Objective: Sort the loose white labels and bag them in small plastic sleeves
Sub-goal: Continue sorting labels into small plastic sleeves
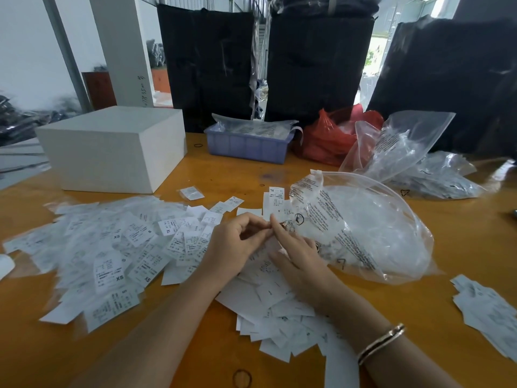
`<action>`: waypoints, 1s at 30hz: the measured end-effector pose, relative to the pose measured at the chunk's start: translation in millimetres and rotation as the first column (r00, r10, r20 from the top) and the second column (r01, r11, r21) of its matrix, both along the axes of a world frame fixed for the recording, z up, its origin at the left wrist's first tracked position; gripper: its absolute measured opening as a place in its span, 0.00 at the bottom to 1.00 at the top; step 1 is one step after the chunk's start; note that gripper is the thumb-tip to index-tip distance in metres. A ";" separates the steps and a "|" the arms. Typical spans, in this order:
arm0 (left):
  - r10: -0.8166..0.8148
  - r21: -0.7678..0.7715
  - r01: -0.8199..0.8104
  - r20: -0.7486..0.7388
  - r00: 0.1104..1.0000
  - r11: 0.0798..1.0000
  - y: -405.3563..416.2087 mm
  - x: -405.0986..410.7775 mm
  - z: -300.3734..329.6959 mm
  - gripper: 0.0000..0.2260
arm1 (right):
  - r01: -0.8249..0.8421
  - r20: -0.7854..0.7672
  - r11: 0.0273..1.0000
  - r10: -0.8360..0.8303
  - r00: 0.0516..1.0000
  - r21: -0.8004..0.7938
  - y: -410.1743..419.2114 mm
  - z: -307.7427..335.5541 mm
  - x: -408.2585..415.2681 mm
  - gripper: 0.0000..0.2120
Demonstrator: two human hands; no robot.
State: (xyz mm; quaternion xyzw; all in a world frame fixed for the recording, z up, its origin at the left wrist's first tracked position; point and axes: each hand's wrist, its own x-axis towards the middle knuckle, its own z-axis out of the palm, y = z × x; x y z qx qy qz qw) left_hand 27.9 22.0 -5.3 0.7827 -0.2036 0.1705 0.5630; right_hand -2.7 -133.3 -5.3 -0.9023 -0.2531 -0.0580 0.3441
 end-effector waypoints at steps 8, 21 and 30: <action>0.417 0.068 -0.419 0.040 0.908 0.905 14.4 3.9 5.5 0.03 | 0.495 0.352 0.769 -0.631 0.692 0.405 -39.1 11.3 15.8 0.17; 0.610 0.464 -0.629 0.215 0.763 0.624 31.5 4.4 6.1 0.08 | 0.813 0.087 0.575 -0.809 0.582 -0.092 -78.6 -3.9 37.1 0.09; 0.091 0.418 -0.157 0.173 0.981 0.895 2.0 -5.6 1.3 0.06 | 0.804 0.053 0.546 -0.833 0.550 0.234 -83.5 -4.6 39.0 0.12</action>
